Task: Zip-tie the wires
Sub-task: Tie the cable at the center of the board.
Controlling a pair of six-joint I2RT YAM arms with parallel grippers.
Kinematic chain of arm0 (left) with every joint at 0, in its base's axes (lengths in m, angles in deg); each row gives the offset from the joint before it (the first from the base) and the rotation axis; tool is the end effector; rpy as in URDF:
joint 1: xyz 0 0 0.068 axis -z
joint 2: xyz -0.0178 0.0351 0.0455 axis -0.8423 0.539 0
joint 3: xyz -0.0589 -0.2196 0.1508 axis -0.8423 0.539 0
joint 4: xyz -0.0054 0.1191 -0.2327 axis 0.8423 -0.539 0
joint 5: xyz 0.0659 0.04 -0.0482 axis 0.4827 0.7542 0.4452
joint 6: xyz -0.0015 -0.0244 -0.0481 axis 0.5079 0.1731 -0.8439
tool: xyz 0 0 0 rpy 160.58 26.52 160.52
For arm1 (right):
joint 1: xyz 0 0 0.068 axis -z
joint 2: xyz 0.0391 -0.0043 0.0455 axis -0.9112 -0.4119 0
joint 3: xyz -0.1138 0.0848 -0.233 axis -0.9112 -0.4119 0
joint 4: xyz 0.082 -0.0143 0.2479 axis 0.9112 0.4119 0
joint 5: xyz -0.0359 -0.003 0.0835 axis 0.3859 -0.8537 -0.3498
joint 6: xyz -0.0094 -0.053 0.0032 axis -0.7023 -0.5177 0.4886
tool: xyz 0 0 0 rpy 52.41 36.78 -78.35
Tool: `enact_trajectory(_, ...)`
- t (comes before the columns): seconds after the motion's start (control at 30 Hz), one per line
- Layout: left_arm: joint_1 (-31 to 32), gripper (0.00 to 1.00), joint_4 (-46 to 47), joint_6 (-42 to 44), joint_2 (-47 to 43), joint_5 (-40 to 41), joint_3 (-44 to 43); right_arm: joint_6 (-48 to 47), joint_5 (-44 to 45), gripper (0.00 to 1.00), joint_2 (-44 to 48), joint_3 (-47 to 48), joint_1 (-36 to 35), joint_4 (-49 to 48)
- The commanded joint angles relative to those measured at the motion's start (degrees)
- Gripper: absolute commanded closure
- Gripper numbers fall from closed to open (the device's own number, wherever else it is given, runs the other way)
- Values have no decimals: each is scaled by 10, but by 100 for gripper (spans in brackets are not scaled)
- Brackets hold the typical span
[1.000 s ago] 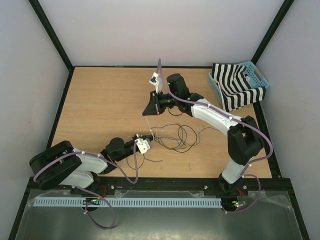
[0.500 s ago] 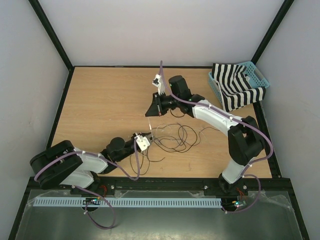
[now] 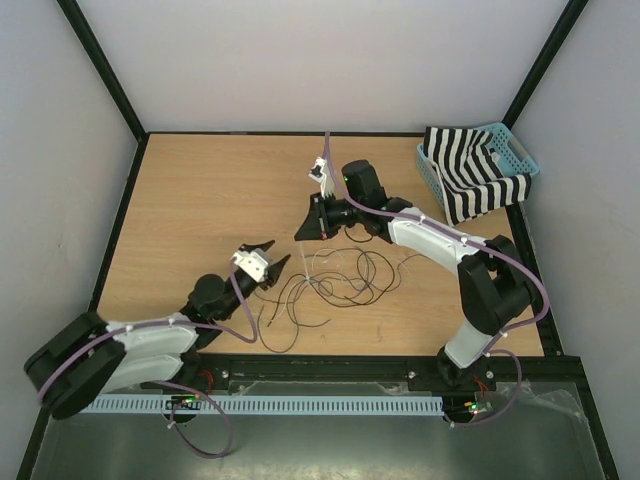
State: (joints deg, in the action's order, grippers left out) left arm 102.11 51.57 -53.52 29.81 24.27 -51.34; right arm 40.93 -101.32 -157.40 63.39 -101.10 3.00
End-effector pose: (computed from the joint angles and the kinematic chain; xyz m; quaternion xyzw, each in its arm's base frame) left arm 0.1376 -0.1322 0.1895 0.2895 0.5776 -0.1758 0.7427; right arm 0.2940 0.2387 0.2661 -0.2860 0.7666 0.5036 0.2774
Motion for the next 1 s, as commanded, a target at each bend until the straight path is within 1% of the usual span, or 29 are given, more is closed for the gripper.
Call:
enact_trajectory(0.0,-20,48,-70,-61,-94,-4,-11,11,-12,100,22,13,2,-23)
enact_trajectory(0.03,-24,47,-110,-71,-115,-25,-23,11,-10,100,22,14,1,-23)
enact_trajectory(0.07,-25,46,-175,-80,-136,-45,-39,13,-9,100,22,15,2,-23)
enact_trajectory(0.1,-25,46,-209,-83,-149,-66,-52,15,-9,100,22,16,2,-24)
enact_trajectory(0.13,-25,46,-220,-85,-155,-84,-59,17,-9,100,22,17,2,-23)
enact_trajectory(0.3,-26,45,-230,-122,-143,-150,-72,35,-9,100,26,18,2,-25)
enact_trajectory(0.4,-32,44,-256,-158,-129,-170,-89,43,-5,100,34,18,2,-28)
enact_trajectory(0.5,-41,44,-262,-187,-110,-182,-103,57,-9,100,40,18,1,-35)
enact_trajectory(0.7,-43,45,-258,-204,-80,-206,-126,73,-28,100,41,9,2,-50)
enact_trajectory(0.87,-43,51,-251,-212,-50,-226,-133,93,-41,100,39,1,2,-75)
enact_trajectory(0.97,-44,58,-242,-213,-34,-230,-133,97,-43,100,39,2,1,-78)
